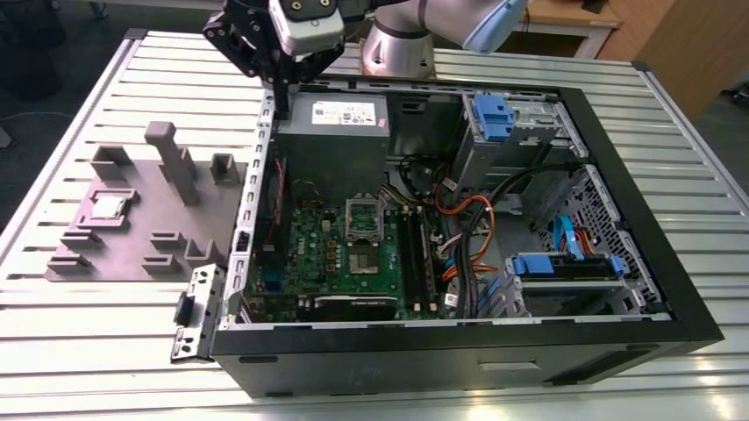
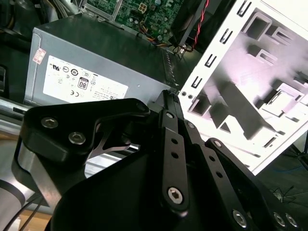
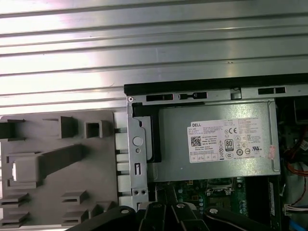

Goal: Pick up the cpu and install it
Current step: 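Reach for the cpu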

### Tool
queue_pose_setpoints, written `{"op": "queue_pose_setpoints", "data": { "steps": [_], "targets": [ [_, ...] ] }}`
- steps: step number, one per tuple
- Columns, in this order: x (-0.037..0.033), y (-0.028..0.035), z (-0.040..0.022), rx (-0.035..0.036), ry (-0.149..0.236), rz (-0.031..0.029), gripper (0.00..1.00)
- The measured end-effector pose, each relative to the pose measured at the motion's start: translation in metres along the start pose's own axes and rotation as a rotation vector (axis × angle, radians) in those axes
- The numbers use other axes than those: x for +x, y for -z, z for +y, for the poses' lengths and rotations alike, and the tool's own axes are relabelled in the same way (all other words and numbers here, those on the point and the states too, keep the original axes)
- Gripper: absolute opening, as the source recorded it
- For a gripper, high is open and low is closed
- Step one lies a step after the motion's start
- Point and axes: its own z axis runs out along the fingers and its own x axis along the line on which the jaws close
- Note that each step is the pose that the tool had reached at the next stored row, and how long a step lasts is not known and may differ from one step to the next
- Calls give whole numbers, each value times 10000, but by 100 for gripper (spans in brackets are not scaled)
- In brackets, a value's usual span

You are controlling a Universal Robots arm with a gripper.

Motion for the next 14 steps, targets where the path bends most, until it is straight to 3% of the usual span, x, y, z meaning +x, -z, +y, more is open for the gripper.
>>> {"op": "queue_pose_setpoints", "data": {
  "steps": [14],
  "targets": [
    [42,-21,-4,2,-1,35,11]
  ]
}}
